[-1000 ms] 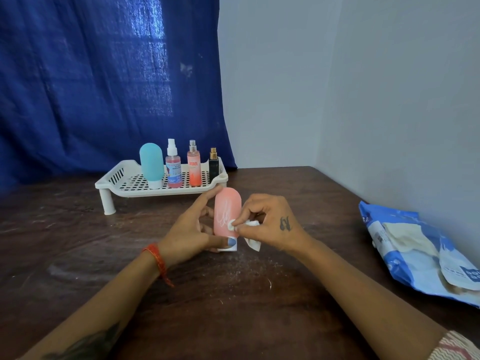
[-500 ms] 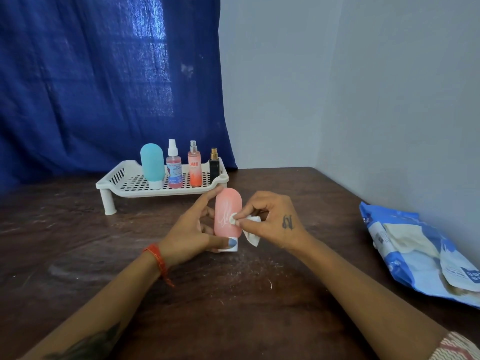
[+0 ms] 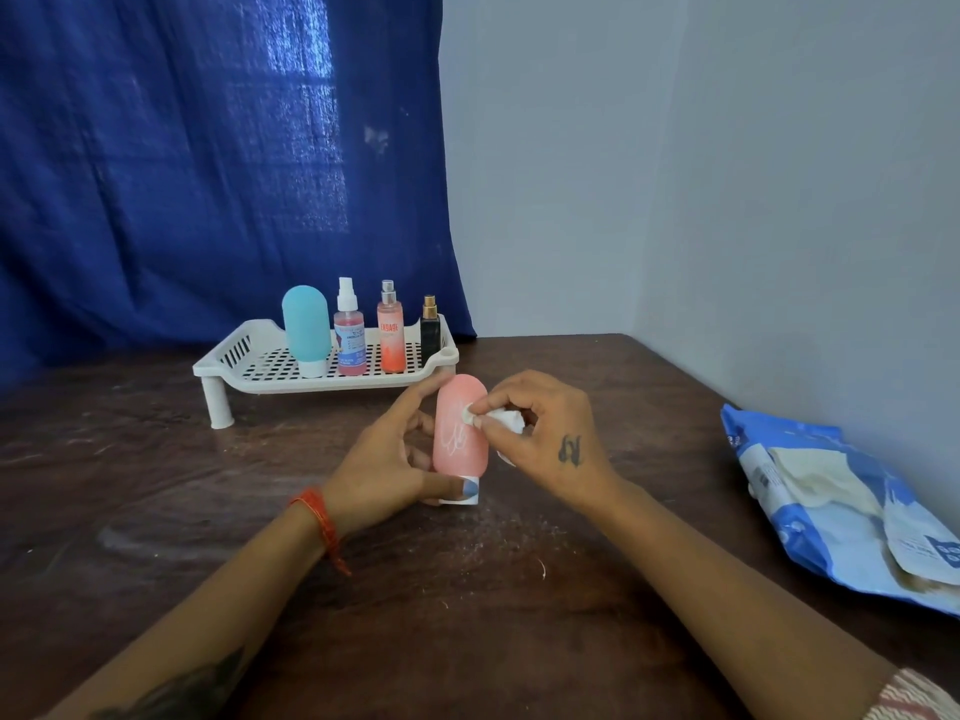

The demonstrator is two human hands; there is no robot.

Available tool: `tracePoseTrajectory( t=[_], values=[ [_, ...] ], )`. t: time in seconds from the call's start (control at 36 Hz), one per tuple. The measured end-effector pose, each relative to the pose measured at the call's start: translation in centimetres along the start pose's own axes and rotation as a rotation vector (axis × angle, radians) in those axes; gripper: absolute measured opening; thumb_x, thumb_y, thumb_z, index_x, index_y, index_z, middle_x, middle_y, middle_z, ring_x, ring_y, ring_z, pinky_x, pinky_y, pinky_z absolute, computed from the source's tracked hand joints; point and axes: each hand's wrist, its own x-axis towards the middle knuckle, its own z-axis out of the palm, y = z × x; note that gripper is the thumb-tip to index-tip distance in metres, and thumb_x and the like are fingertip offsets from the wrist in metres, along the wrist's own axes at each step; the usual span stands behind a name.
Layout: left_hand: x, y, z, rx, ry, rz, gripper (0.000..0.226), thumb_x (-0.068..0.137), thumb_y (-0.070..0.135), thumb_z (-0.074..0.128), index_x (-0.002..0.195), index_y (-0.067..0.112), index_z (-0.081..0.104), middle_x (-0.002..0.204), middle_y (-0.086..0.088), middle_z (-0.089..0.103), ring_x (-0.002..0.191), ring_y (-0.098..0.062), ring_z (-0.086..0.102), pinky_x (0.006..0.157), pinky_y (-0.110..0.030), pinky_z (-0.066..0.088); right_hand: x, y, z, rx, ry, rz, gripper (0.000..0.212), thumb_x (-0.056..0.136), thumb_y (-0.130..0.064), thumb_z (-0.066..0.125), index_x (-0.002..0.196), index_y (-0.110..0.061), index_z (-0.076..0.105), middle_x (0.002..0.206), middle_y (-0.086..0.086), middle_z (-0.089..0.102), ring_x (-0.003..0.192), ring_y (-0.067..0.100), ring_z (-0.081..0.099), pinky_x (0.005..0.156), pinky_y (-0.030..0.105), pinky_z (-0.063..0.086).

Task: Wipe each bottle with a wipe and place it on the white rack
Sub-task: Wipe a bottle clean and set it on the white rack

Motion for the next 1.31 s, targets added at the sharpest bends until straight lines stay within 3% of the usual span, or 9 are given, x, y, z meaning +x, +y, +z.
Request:
tracePoseTrajectory(
  t=[0.14,0.25,0.5,0.64,0.78,0.89,1.03,1.14,1.31],
  values=[
    [-0.07,0.09,0.02,-0.011,0.002,0.008,0.099,0.063,0.008,0.084,0.127,0.056,0.026,0.112,-0.005,0.058,0.088,-0.027,0.068,0.078,-0.042,0.058,-0.17,-0.15,-0.18,0.076,-0.114,-0.040,0.013,0.073,-0.017,0.073,0.086,-0.016,0.076,0.089,-0.006,0.066,0.080,0.001,0.058,0.070,0.006,0.045],
    [-0.03,0.17,0.01,-0.006,-0.001,0.012,0.098,0.064,0.006,0.084,0.124,0.059,0.026,0.112,-0.004,0.057,0.086,-0.027,0.068,0.077,-0.040,0.059,-0.22,-0.05,-0.44,0.080,-0.179,-0.024,0.016,0.066,-0.024,0.071,0.077,-0.013,0.076,0.081,-0.014,0.060,0.073,0.000,0.057,0.063,0.006,0.044],
    [-0.05,0.07,0.03,0.003,0.009,0.004,0.100,0.064,0.011,0.085,0.129,0.056,0.024,0.113,-0.005,0.055,0.081,-0.024,0.069,0.074,-0.035,0.059,-0.23,0.00,-0.19,0.026,-0.027,-0.007,0.012,0.075,-0.016,0.072,0.085,-0.012,0.075,0.086,0.001,0.067,0.076,0.004,0.058,0.064,0.009,0.042],
    [-0.13,0.23,0.10,-0.018,0.004,0.002,0.101,0.064,0.005,0.084,0.132,0.052,0.026,0.111,-0.006,0.058,0.084,-0.027,0.069,0.075,-0.040,0.059,-0.28,-0.59,0.06,0.028,-0.099,-0.064,0.017,0.077,-0.021,0.068,0.089,-0.014,0.076,0.092,0.001,0.067,0.083,0.005,0.057,0.071,0.012,0.046],
    [-0.12,0.17,0.09,-0.024,0.005,0.010,0.104,0.062,0.002,0.084,0.136,0.048,0.028,0.107,-0.009,0.060,0.084,-0.029,0.068,0.076,-0.044,0.058,-0.24,-0.56,-0.18,0.073,-0.182,-0.094,0.016,0.067,-0.021,0.070,0.079,-0.012,0.076,0.086,-0.002,0.068,0.078,0.002,0.057,0.068,0.020,0.052],
    [-0.11,0.14,0.14,-0.006,0.006,0.010,0.103,0.062,0.005,0.084,0.133,0.051,0.026,0.108,-0.006,0.059,0.084,-0.028,0.068,0.076,-0.041,0.059,-0.25,-0.43,-0.43,0.069,-0.165,-0.069,0.015,0.063,-0.021,0.069,0.073,-0.012,0.075,0.078,-0.004,0.066,0.070,0.000,0.056,0.064,0.014,0.047],
    [-0.13,0.19,0.11,0.011,0.011,0.013,0.101,0.063,0.010,0.085,0.131,0.054,0.025,0.109,-0.004,0.058,0.083,-0.025,0.068,0.076,-0.038,0.059,-0.21,-0.02,-0.07,0.035,-0.032,-0.024,0.021,0.072,-0.030,0.063,0.080,-0.015,0.075,0.083,-0.003,0.066,0.074,0.002,0.057,0.065,0.005,0.041],
    [-0.14,0.40,0.16,0.031,0.006,0.022,0.101,0.064,0.011,0.085,0.133,0.052,0.023,0.109,-0.003,0.057,0.082,-0.022,0.067,0.074,-0.032,0.058,0.04,-0.07,0.22,-0.046,0.054,-0.030,0.013,0.077,-0.016,0.068,0.088,-0.013,0.076,0.089,0.002,0.067,0.078,0.003,0.056,0.067,0.002,0.039],
    [-0.23,0.46,0.15,0.018,0.006,0.030,0.100,0.063,0.007,0.084,0.129,0.054,0.026,0.108,-0.005,0.058,0.084,-0.025,0.068,0.076,-0.040,0.059,-0.16,-0.48,0.38,-0.068,-0.019,-0.133,0.017,0.078,-0.015,0.065,0.091,-0.010,0.075,0.094,0.004,0.066,0.085,0.005,0.056,0.075,0.011,0.044]
  ],
)
